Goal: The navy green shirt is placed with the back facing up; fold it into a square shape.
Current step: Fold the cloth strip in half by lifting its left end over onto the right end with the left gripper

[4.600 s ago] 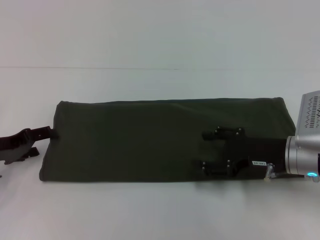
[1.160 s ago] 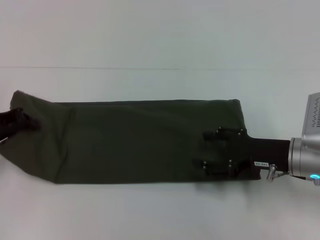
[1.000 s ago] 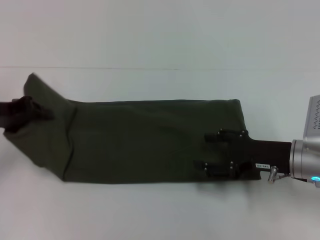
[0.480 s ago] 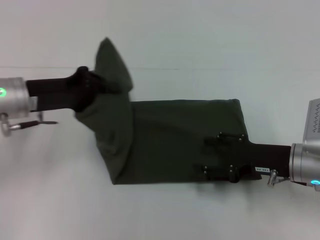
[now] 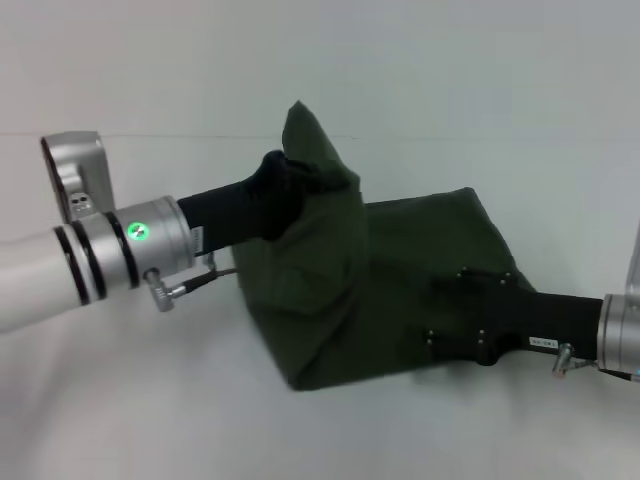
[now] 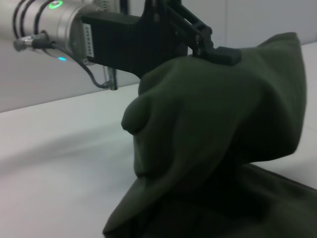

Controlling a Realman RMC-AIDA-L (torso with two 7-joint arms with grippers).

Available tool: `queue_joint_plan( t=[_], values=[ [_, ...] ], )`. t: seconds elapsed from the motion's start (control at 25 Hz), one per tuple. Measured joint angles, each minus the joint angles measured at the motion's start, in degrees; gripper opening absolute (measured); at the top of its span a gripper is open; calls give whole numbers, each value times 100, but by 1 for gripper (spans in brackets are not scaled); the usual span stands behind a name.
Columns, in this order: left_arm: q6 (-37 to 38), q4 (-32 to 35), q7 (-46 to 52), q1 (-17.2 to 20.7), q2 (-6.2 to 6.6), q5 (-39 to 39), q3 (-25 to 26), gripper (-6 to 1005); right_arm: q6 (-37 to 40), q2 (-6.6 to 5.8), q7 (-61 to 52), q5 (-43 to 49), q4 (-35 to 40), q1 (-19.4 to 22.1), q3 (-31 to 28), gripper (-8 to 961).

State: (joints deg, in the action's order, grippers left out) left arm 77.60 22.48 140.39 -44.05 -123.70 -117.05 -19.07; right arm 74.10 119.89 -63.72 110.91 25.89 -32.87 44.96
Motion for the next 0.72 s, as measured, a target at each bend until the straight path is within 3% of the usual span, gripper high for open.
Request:
queue_joint_plan(
  t=[0.44, 0.72],
  values=[
    [-272, -781, -860, -204, -52, 832, 10, 122, -106, 14, 5, 4, -61, 53, -73, 841],
    [-835, -1331, -1453, -595, -85, 901, -7, 141, -65, 13, 45, 2, -68, 106, -116, 841]
  ],
)
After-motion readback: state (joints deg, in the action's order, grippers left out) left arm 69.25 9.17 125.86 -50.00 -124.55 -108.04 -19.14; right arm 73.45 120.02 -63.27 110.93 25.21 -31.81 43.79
